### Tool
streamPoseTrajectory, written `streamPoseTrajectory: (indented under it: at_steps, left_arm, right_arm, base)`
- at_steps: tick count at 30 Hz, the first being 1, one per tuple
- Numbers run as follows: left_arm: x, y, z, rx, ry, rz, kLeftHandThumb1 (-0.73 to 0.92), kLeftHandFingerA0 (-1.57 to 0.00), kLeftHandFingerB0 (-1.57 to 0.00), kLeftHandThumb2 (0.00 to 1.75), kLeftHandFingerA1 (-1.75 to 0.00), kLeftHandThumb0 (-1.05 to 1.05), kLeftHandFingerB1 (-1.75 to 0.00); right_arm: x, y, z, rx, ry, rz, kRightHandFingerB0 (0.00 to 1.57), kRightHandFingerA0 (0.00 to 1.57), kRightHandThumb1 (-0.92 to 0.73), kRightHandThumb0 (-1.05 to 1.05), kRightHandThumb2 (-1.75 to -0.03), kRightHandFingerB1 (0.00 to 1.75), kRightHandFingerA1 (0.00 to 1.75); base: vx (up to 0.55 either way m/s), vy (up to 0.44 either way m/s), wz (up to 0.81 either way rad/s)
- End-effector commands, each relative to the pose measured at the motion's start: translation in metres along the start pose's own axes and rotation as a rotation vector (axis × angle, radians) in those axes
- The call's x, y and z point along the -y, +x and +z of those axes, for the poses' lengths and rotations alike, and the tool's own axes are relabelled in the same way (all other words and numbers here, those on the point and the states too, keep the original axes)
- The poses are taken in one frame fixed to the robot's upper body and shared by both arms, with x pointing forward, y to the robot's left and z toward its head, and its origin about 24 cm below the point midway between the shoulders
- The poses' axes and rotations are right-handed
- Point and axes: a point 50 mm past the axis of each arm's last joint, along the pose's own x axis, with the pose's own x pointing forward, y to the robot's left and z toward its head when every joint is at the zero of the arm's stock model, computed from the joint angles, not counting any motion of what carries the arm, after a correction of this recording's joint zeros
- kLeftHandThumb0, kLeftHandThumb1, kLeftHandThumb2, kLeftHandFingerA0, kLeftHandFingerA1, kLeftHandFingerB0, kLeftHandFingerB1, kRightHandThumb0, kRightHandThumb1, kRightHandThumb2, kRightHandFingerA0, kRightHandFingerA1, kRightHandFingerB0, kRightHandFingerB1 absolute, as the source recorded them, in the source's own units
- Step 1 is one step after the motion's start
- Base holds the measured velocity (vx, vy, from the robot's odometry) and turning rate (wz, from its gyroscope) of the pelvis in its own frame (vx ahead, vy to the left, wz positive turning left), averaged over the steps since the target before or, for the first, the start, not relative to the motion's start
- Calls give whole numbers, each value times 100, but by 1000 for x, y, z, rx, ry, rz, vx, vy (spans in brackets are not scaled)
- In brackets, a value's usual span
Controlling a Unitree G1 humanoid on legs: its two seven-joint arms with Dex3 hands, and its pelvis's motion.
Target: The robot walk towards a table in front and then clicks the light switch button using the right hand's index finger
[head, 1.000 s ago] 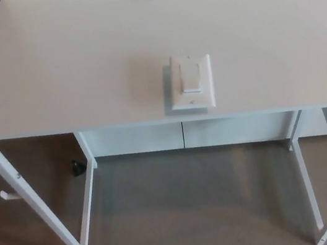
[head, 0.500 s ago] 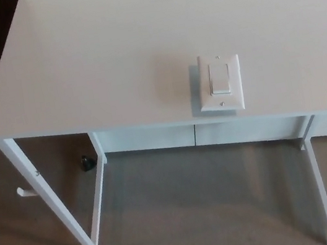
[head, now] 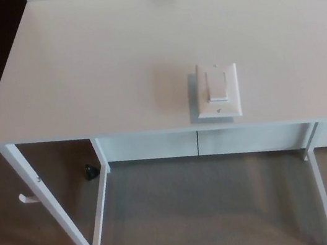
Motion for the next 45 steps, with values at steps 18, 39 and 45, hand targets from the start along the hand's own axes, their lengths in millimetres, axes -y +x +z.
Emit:
streamPoseTrajectory:
  at_steps: [18,39,45]
  left_arm:
    - [-5,2,7,2,29,12,50,-61,-53,55,-47,-14,-40]
    - [14,-1,5,16,57,-53,48,-61,-54,54,-47,-16,-40]
    - [32,-1,5,17,71,-81,48,-61,-54,54,-46,-17,-40]
  right_arm:
    - [5,5,4,5,-24,-1,43,51,-69,-25,-60,45,53]
    - [10,7,7,11,-43,0,42,49,-70,-26,-60,46,50]
    - [10,6,6,4,-59,3,42,49,-70,-26,-60,44,49]
  base:
    - [132,41,1]
    - [68,79,-1]
    - [24,-60,5]
